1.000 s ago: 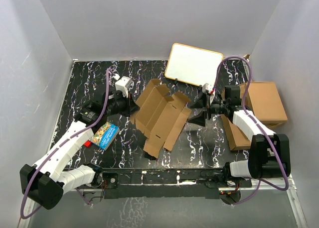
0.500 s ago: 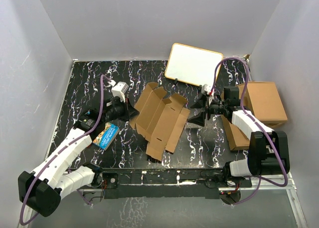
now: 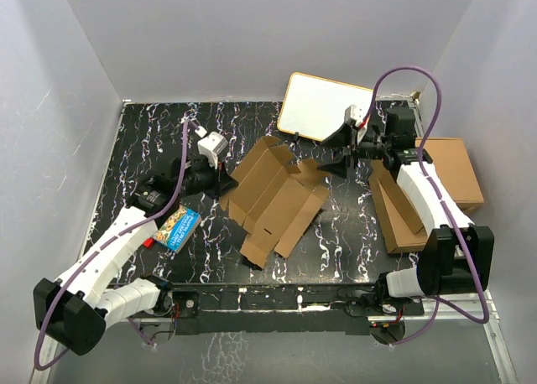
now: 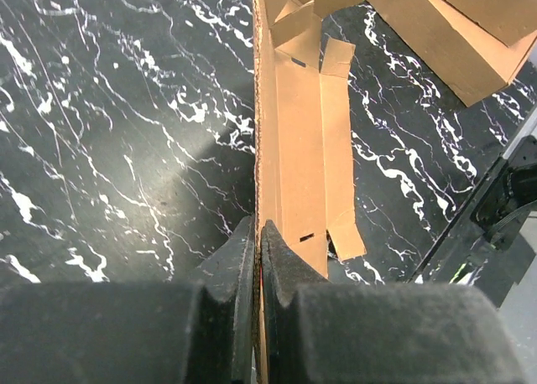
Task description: Fold the paper box
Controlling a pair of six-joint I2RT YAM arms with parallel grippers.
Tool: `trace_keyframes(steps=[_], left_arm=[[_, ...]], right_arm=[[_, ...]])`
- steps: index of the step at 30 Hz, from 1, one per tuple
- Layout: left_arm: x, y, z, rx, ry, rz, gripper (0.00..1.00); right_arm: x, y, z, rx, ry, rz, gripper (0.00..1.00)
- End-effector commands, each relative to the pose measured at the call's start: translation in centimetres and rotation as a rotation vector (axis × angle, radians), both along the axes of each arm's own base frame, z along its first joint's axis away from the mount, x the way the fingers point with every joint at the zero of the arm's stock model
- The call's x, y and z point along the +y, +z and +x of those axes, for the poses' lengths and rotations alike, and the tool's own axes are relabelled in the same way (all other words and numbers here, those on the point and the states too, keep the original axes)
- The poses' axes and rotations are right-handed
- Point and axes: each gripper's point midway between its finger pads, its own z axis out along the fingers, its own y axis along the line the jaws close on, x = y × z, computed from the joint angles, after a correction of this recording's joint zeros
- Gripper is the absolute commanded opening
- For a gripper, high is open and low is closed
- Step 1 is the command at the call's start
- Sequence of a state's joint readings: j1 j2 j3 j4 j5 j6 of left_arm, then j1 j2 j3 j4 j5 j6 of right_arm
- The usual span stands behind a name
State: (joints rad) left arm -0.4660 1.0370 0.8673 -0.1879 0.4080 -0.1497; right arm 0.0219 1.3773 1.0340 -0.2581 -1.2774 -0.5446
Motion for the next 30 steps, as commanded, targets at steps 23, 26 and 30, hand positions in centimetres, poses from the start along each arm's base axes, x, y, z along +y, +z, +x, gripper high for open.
trace_keyframes(steps=[23,26,30], left_arm=[[-1.1,5.3,-0.1,-0.337,-0.386,0.119,0.00],[-1.2,5.3,-0.3,-0.342,-0.399,0.111,0.00],[-1.4,5.2,-0.5,-0.343,-0.419,0.096,0.00]], right_arm=[[1.9,-0.8,2.2,-0.029,0.103,-0.089,0.37],[2.3,-1.3,1.5,-0.036,0.128,-0.083,0.38],[2.6,-1.7,1.3,-0.040,0.144,-0.079,0.38]])
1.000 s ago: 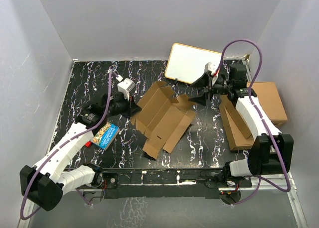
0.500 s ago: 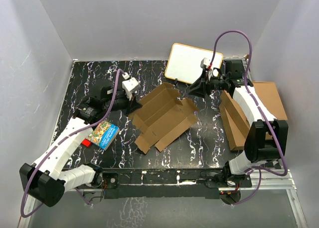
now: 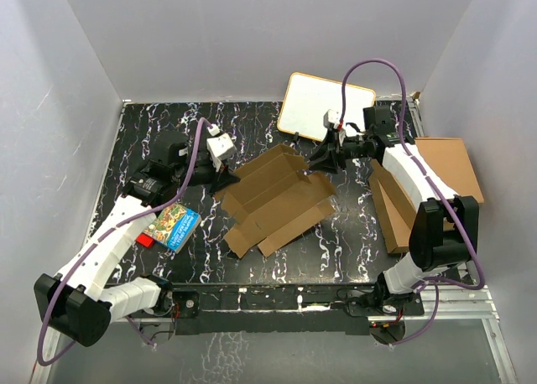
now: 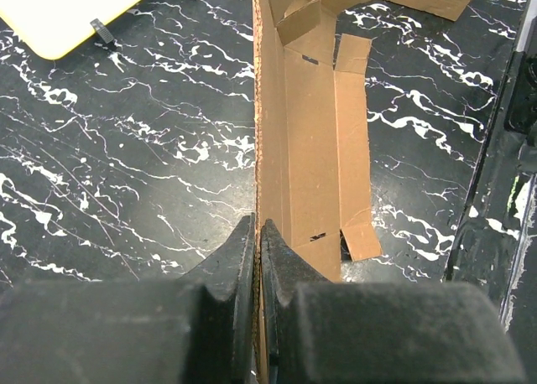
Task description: Fold the paper box
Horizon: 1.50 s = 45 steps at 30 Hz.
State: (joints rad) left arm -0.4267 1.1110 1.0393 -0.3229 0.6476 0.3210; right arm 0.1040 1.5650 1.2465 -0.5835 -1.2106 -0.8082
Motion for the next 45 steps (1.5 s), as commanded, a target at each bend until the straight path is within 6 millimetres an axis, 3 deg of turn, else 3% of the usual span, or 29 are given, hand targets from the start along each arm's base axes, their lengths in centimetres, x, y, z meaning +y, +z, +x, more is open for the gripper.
trace_keyframes(steps=[1,10,27,33,41,43,45], left_arm=[[-0.6,1.9,-0.6,-0.046,-0.072,-0.040,0.00],[-0.9,2.3,-1.1,-0.068,-0.117,-0.065,0.00],[-1.6,2.6,-2.0,-0.078,-0.201,-0.112,0.00],[-1.4,2.3,-2.0,-0.077,-0.214,-0.112,0.00],[-1.1,1.4,-1.9,-0.059,-0.223,-0.123,0.00],[-1.0,1.2,-1.9,-0.053,-0.227,-0.125,0.00],[-0.9,1.1,-2.0,-0.050,-0.232,-0.128,0.00]], right_arm=[[0.7,0.7,-0.5,-0.082,0.072,0.037,0.39],[1.9,-0.3,-2.4,-0.084,0.150,0.049,0.48],[3.3,-0.4,-4.6,-0.075,0.232,0.095,0.49],[3.5,-0.2,-5.3,-0.069,0.259,0.128,0.44],[3.4,-0.7,-5.6,-0.056,0.265,0.133,0.19],[3.5,-0.7,-5.7,-0.057,0.267,0.133,0.18],[3.4,-1.0,-5.6,-0.058,0.262,0.123,0.30]])
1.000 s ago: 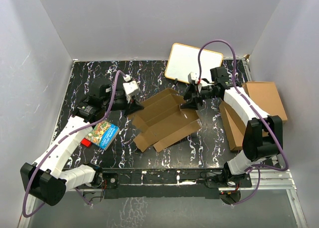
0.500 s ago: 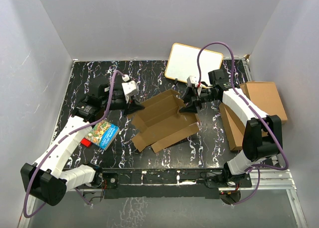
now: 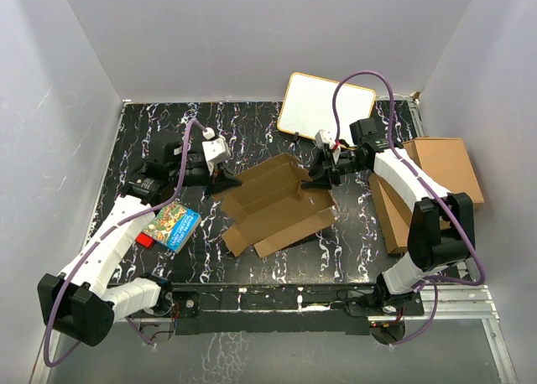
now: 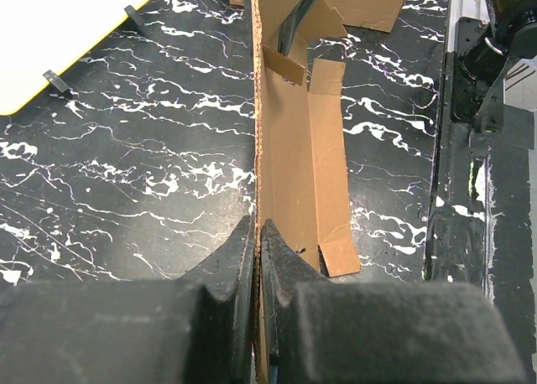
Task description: Fold the paper box
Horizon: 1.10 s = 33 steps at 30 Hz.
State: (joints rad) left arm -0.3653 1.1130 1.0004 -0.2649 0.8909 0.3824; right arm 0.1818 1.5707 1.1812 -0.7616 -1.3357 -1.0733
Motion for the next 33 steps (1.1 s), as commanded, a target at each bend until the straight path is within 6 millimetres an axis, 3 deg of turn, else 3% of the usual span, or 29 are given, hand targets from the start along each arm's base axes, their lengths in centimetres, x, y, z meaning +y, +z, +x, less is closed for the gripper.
trace_keyframes(steps=[1,8,17,20,25,31,32,33], left_arm=[[-0.2,0.4,-0.6,-0.026,-0.064,-0.034,0.00],[-0.1,0.0,-1.0,-0.015,-0.106,-0.057,0.00],[-0.2,-0.3,-0.6,0.000,-0.115,-0.071,0.00],[-0.2,-0.3,-0.4,0.003,-0.113,-0.073,0.00],[0.0,-0.7,-0.2,0.008,-0.097,-0.062,0.00],[0.2,-1.1,0.0,0.026,-0.068,-0.049,0.00],[0.3,-1.1,0.0,0.032,-0.061,-0.048,0.03],[0.3,-1.2,0.0,0.040,-0.054,-0.047,0.12]], right_arm=[[0.6,0.7,-0.2,-0.057,0.046,0.062,0.36],[0.7,0.3,0.1,-0.052,0.052,0.069,0.44],[1.7,-0.6,-1.2,-0.018,0.108,0.090,0.43],[2.1,-1.1,-1.4,-0.013,0.119,0.079,0.36],[2.0,-1.5,-1.4,-0.013,0.114,0.050,0.09],[1.8,-1.3,-1.3,-0.016,0.106,0.030,0.08],[1.7,-1.3,-1.3,-0.013,0.105,0.027,0.08],[1.7,-1.3,-1.4,-0.013,0.105,0.025,0.08]])
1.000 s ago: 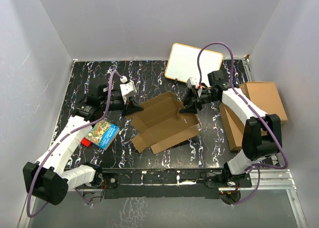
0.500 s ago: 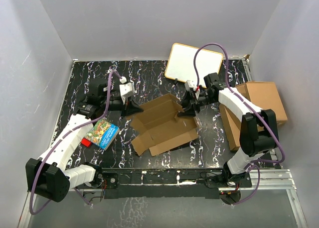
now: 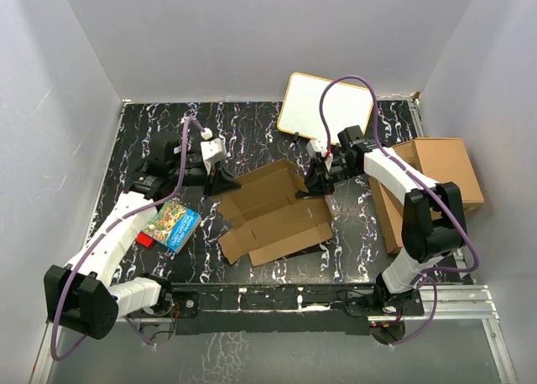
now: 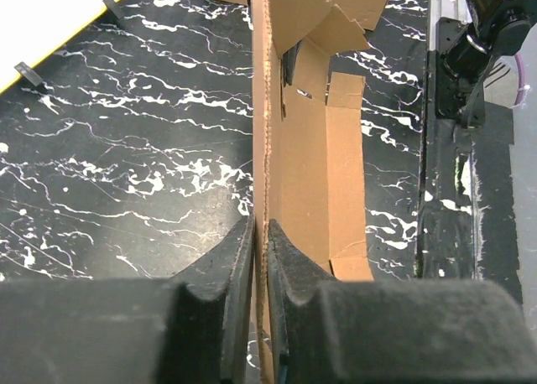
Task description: Fold the paper box
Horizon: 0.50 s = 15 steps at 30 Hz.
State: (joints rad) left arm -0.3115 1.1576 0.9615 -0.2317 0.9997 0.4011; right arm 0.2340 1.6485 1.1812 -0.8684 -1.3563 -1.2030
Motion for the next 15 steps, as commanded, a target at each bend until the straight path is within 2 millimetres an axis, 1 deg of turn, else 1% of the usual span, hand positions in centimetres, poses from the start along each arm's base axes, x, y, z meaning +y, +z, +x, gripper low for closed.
trace_keyframes(steps=[1,4,7,9,12,15], left_arm=[[0.0,0.4,-0.3,0.003,-0.004,-0.017,0.16],[-0.1,0.6,-0.5,0.031,-0.006,-0.022,0.27],[-0.2,0.8,-0.4,0.051,-0.012,-0.020,0.32],[-0.3,0.9,-0.4,0.076,-0.020,-0.019,0.34],[-0.4,0.3,0.0,0.111,-0.022,-0.003,0.34],[-0.4,-0.2,0.4,0.130,-0.012,0.011,0.32]], right_arm=[[0.2,1.1,0.3,-0.069,0.018,0.032,0.08],[0.1,0.8,0.0,-0.067,0.023,0.029,0.08],[0.1,0.6,0.0,-0.060,0.029,0.029,0.08],[0.2,0.6,-0.1,-0.056,0.035,0.031,0.08],[0.1,0.5,-0.1,-0.050,0.038,0.032,0.08],[0.2,0.4,-0.2,-0.051,0.040,0.031,0.08]])
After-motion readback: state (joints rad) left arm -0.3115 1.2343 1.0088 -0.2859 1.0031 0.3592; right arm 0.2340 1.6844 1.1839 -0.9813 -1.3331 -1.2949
